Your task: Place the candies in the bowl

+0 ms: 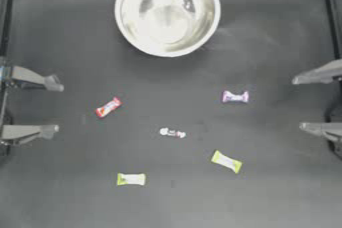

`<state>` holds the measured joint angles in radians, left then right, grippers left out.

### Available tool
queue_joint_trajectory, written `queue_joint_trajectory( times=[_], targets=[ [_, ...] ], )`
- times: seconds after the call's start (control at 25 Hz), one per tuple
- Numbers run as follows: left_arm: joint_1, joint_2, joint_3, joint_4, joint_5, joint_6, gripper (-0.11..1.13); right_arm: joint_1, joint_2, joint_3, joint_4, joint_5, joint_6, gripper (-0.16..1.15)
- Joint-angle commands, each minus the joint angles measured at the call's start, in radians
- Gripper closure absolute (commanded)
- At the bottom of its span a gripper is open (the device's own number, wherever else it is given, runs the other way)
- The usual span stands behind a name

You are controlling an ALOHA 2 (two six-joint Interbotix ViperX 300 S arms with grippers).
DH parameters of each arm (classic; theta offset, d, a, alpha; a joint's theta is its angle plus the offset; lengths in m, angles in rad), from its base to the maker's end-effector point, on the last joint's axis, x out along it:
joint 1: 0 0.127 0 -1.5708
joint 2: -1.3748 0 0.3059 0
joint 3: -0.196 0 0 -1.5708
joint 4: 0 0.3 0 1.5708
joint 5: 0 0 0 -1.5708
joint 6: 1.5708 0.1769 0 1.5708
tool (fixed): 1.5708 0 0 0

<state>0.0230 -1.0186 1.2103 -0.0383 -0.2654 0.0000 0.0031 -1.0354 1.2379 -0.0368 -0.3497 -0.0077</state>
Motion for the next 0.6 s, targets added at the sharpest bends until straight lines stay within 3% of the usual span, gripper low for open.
queue_joint_trajectory(
  times=[0.04,0.32,0.6],
  targets=[
    [0.074,0.026,-0.041,-0.057,0.109,0.002,-0.01,0.0,0.018,-0.021,-0.002,-0.002,0.002,-0.01],
    [0.311,0.163,-0.155,-0.11,0.451,-0.006,-0.01,0.002,0.026,-0.038,0.006,0.04,0.006,-0.02],
    [0.379,0.353,-0.285,-0.106,0.647,-0.008,-0.01,0.002,0.041,-0.049,0.015,0.061,0.006,-0.01]
  ],
)
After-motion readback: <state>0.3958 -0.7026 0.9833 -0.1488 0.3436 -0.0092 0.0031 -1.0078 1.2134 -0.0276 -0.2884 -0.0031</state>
